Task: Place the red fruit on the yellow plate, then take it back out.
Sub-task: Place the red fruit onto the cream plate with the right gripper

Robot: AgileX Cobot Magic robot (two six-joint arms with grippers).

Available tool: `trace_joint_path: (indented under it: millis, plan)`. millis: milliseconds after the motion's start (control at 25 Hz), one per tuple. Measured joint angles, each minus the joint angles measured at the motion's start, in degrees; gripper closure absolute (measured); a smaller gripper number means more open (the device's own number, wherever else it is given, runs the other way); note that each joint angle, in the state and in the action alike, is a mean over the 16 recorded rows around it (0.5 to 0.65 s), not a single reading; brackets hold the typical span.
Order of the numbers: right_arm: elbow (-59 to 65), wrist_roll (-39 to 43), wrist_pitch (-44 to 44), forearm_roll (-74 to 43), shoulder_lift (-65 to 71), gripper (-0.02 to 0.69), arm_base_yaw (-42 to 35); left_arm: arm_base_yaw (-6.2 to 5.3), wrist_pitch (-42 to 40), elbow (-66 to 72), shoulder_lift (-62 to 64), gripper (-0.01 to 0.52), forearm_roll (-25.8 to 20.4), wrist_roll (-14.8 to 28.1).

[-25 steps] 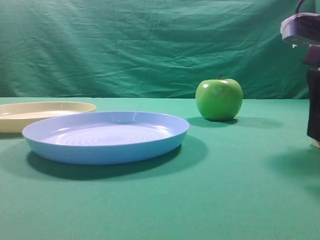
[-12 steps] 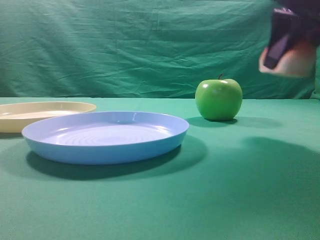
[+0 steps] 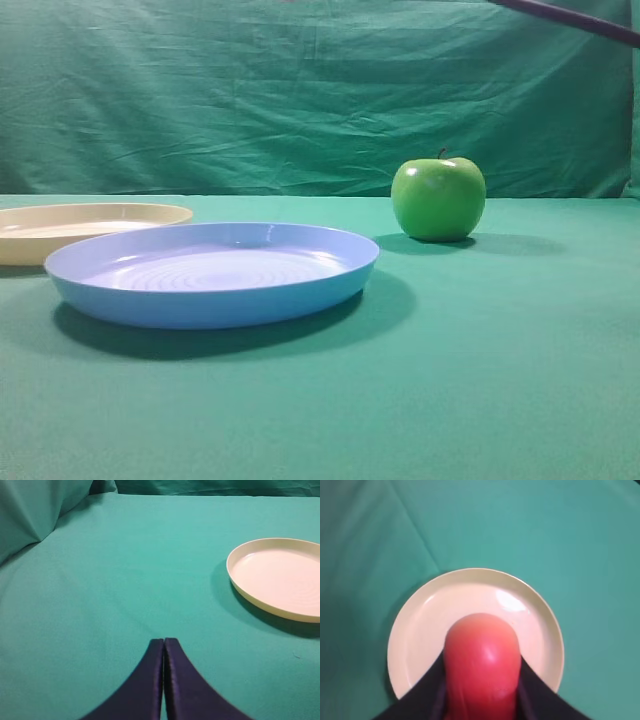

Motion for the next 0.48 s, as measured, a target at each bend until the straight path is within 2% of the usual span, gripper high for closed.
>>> trace_joint_path:
  millis: [200,480]
  plan:
    - [-5.3,-2.3,-2.3,1.2,8.7,0.398,2.4,0.00,0.0,0.0,0.0,0.514,0.0,0.0]
    - [-7.2,-3.6,-5.0,2.9,14.2,0.207,3.1,0.00,0.0,0.0,0.0,0.514,0.0,0.0]
